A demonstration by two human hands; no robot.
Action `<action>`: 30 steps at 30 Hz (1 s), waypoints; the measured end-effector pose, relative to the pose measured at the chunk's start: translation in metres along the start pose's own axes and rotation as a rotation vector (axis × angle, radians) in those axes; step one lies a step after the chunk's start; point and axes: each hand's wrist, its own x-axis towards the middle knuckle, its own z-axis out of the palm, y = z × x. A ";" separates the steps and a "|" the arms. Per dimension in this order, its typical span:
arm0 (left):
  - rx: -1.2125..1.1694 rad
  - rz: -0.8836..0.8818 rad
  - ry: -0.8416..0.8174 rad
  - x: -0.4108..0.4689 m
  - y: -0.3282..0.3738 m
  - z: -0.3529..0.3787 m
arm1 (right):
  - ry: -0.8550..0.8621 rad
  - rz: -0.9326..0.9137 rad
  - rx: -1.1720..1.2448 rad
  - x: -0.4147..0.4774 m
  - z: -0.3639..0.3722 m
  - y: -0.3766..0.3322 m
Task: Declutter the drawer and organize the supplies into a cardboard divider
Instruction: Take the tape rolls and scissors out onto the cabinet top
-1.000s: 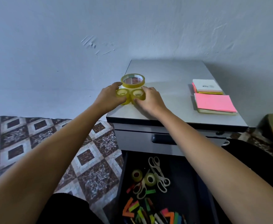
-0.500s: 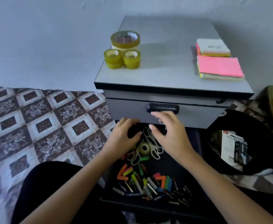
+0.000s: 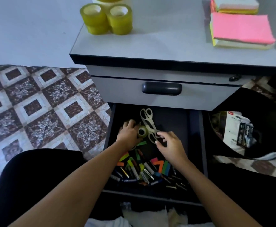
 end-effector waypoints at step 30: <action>-0.422 -0.040 0.226 -0.059 -0.064 -0.088 | -0.155 -0.094 -0.420 0.097 0.075 -0.052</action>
